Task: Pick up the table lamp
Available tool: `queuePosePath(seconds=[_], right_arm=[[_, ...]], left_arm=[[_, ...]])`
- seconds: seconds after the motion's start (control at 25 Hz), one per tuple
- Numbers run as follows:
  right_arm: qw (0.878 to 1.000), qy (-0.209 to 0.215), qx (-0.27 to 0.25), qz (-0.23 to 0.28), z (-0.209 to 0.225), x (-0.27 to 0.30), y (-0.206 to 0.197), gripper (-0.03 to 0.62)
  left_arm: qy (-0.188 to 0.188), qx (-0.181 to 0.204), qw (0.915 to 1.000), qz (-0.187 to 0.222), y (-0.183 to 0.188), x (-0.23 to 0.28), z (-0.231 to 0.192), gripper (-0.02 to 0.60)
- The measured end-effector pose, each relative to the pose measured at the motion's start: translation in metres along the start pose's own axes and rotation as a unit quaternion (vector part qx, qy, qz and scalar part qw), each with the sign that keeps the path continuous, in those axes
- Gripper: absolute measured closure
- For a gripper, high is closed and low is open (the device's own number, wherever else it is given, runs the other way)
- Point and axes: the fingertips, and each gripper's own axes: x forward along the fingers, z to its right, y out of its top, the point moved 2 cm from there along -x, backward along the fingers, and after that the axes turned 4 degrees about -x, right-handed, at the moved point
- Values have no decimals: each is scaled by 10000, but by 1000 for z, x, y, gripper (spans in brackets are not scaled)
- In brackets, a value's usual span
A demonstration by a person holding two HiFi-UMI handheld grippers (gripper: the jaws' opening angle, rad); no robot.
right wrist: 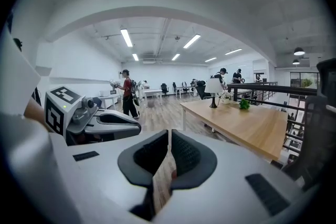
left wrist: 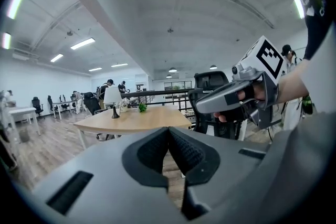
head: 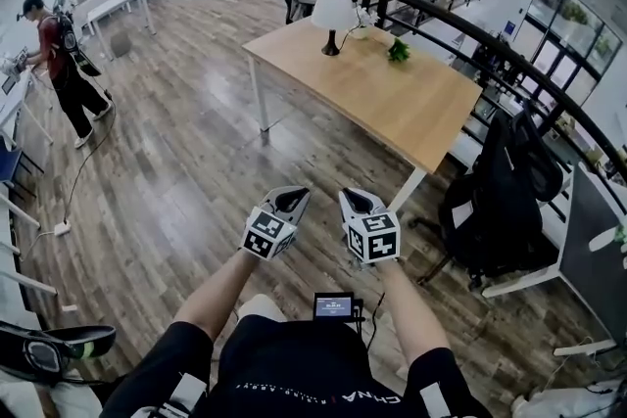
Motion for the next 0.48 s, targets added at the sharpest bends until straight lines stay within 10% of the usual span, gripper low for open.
queuePosePath(seconds=[0.48], right_arm=[[9979,-572,311,-12,69,75,3,551]], left_arm=[[69,-41,9999,64,-3,73,-85,561]])
